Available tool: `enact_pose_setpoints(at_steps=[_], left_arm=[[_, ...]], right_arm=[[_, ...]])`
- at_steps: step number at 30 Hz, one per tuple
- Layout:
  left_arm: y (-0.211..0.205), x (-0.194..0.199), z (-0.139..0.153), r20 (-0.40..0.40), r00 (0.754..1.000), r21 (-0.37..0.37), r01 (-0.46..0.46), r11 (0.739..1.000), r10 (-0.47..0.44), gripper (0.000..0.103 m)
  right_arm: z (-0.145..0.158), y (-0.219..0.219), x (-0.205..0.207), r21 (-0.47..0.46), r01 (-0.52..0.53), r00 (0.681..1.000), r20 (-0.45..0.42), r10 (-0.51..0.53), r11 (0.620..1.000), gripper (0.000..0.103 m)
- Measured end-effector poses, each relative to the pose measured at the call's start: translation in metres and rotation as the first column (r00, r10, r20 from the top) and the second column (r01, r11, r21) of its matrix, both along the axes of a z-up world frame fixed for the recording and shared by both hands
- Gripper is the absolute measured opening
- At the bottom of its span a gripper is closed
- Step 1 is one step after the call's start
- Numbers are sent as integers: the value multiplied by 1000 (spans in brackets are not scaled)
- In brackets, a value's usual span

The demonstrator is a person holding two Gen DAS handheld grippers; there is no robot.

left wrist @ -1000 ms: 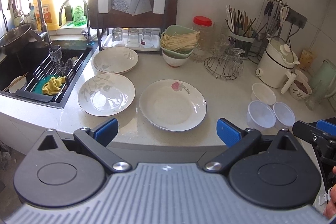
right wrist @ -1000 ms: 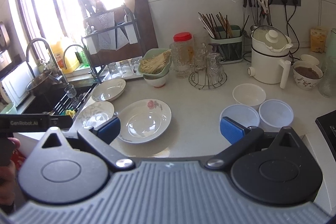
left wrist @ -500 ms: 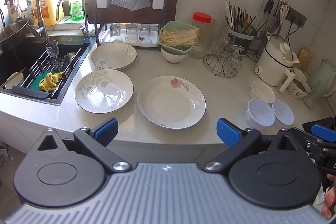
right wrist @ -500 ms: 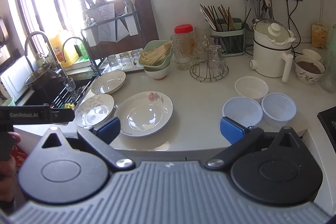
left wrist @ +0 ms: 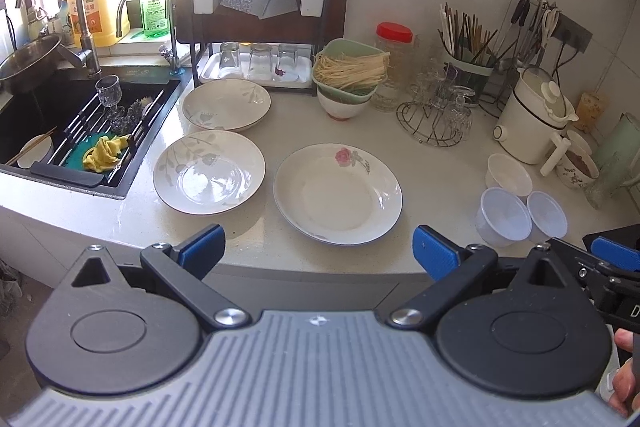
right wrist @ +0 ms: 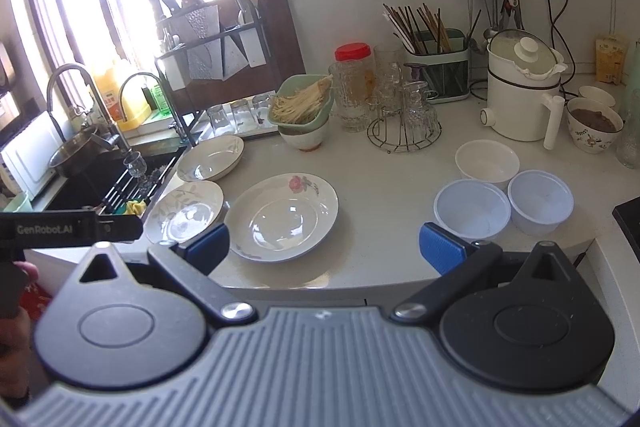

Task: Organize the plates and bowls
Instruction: 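Move both grippers toward the leaf-pattern plate with the orange rim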

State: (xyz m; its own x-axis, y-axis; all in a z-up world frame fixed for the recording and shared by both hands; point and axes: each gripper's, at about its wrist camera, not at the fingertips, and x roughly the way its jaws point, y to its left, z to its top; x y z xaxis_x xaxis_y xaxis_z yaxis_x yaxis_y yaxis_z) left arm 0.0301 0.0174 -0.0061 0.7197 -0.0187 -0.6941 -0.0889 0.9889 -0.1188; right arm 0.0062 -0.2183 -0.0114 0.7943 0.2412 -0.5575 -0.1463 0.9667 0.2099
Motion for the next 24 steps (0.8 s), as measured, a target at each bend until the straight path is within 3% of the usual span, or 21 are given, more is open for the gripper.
enact_pose_setpoints(at_steps=[5, 12, 17, 24], left_arm=[[2, 9, 4, 30, 1000, 66, -10, 998, 8, 101], [24, 42, -3, 23, 999, 51, 34, 998, -35, 101], [57, 88, -8, 2, 996, 3, 93, 996, -93, 101], [107, 153, -13, 6, 979, 36, 202, 979, -203, 101]], right_arm=[[-2, 10, 10, 21, -24, 1000, -6, 24, 999, 103], [-11, 31, 36, 29, -3, 999, -39, 5, 1000, 103], [-13, 57, 60, 48, 26, 998, -55, -23, 999, 103], [-15, 105, 102, 67, 83, 995, -62, -79, 994, 103]])
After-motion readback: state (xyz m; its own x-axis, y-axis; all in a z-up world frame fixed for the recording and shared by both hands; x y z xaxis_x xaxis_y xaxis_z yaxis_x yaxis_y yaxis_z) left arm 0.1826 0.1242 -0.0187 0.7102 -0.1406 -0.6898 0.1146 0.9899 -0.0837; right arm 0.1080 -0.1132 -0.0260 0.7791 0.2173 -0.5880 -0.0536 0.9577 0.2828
